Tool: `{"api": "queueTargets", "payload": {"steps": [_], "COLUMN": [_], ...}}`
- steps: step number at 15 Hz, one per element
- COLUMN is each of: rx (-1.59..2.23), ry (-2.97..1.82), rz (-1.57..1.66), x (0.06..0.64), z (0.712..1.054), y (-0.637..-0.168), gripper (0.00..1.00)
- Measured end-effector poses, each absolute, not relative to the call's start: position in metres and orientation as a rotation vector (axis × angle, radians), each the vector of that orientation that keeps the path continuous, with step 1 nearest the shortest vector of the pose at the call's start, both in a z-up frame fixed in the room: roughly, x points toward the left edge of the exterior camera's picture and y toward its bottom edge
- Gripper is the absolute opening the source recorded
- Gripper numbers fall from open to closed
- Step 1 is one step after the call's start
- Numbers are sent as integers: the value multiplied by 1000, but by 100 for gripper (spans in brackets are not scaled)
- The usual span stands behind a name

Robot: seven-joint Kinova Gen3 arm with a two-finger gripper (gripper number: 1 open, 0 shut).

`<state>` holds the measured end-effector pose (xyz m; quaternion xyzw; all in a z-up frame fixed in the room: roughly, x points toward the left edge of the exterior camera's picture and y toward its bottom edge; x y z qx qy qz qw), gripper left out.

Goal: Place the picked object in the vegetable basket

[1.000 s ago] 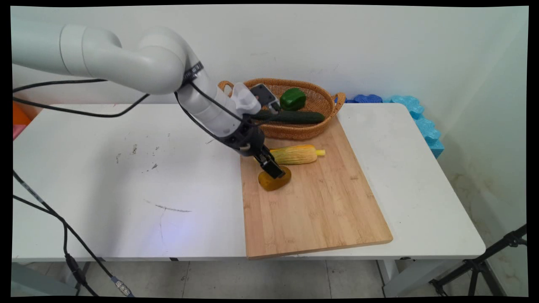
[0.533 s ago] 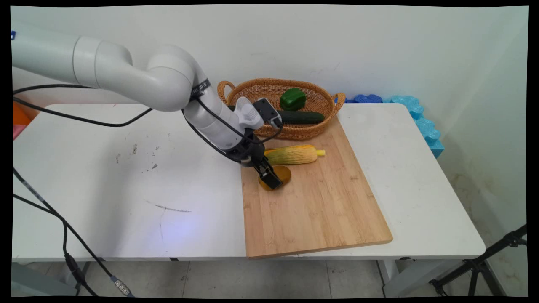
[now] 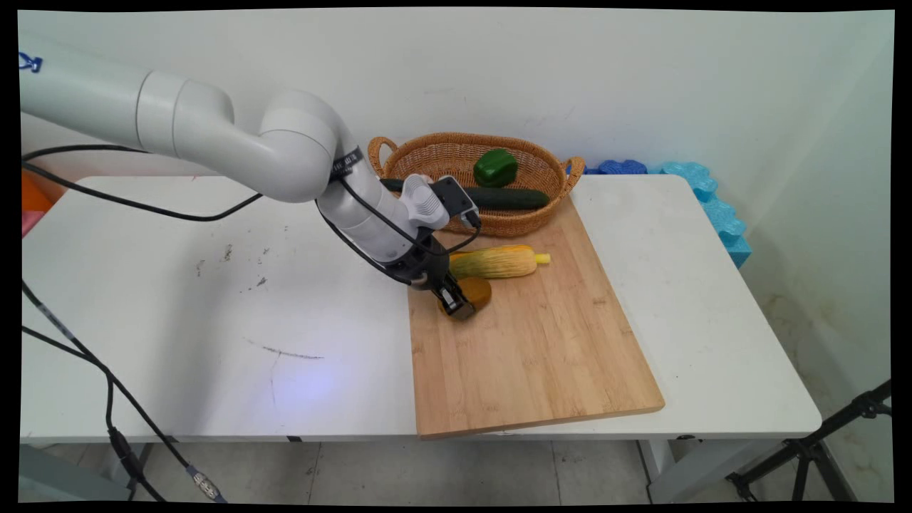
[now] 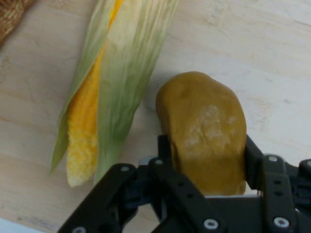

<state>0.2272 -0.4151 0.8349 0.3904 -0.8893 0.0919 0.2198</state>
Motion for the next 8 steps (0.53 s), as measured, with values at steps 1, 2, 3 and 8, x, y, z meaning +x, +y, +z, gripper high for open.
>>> {"api": "queueTargets", "payload": {"steps": [1,2,3,8], "rx": [1080,1080,1082,1066], "ry": [-2461,-2461,-2462,-2464], "rz": [254,252,247,218], "x": [227,226,225,220], "z": [834,834,833,837], "y": [-415,-414,-413,-410], "gripper": [0,0,0,0]}}
